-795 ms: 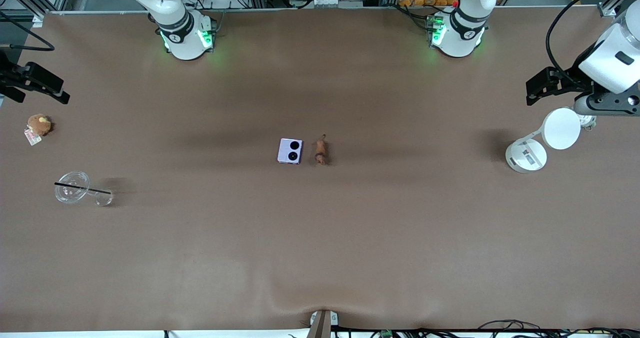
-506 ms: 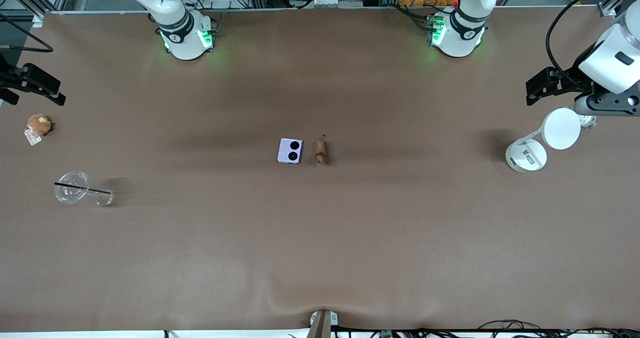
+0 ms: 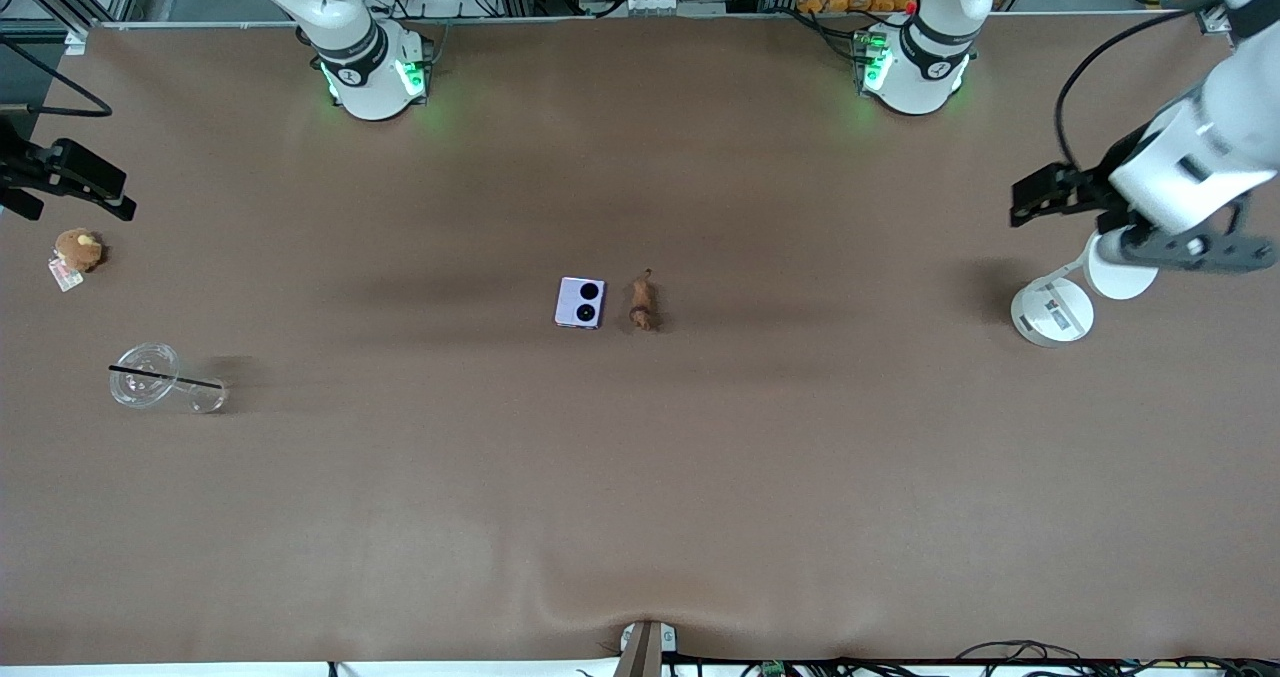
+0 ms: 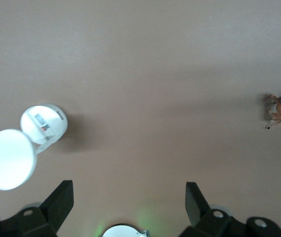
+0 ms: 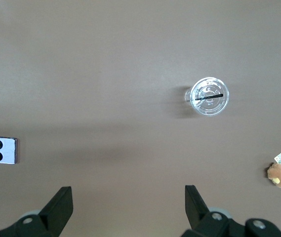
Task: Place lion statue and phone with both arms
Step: 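Reach the left gripper toward the brown lion statue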
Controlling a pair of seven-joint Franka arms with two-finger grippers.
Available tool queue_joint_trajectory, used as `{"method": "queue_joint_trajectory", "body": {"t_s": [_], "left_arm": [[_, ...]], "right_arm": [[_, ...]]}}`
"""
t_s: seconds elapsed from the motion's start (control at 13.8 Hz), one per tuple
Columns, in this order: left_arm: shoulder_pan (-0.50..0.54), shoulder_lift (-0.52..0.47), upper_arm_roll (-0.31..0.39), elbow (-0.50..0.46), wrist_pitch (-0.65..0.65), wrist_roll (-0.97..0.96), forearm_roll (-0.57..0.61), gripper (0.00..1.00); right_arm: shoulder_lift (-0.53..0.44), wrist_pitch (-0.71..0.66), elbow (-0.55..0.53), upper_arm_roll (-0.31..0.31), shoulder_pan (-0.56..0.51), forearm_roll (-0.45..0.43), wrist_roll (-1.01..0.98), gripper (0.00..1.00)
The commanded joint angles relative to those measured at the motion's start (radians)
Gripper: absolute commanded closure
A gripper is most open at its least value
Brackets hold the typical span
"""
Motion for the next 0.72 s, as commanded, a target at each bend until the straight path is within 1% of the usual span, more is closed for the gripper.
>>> {"method": "queue_joint_trajectory", "body": {"t_s": [0.0, 0.14, 0.43, 0.58, 0.65], "left_arm": [[-0.07, 0.083, -0.014, 0.024, 0.028, -0.06, -0.017, 0.0], [-0.142, 0.126, -0.012, 0.024, 0.071, -0.124, -0.013, 0.0], [-0.299, 0.218, -0.012, 0.023, 0.21, -0.27, 0.01, 0.0], [-0.349, 0.259, -0.014, 0.023, 0.282, -0.379, 0.013, 0.0], [-0.391, 0.288, -0.012, 0.023, 0.322, -0.449, 0.016, 0.0]], "right_arm": [[0.009, 0.015, 0.011, -0.006, 0.003, 0.0, -0.004, 0.0], [0.019, 0.03, 0.011, -0.006, 0.006, 0.0, -0.003, 0.0], [0.022, 0.03, 0.0, -0.004, 0.008, 0.001, 0.001, 0.0], [0.025, 0.03, 0.0, -0.004, 0.006, 0.001, 0.001, 0.0], [0.025, 0.03, 0.0, -0.004, 0.006, 0.001, 0.001, 0.0]]}}
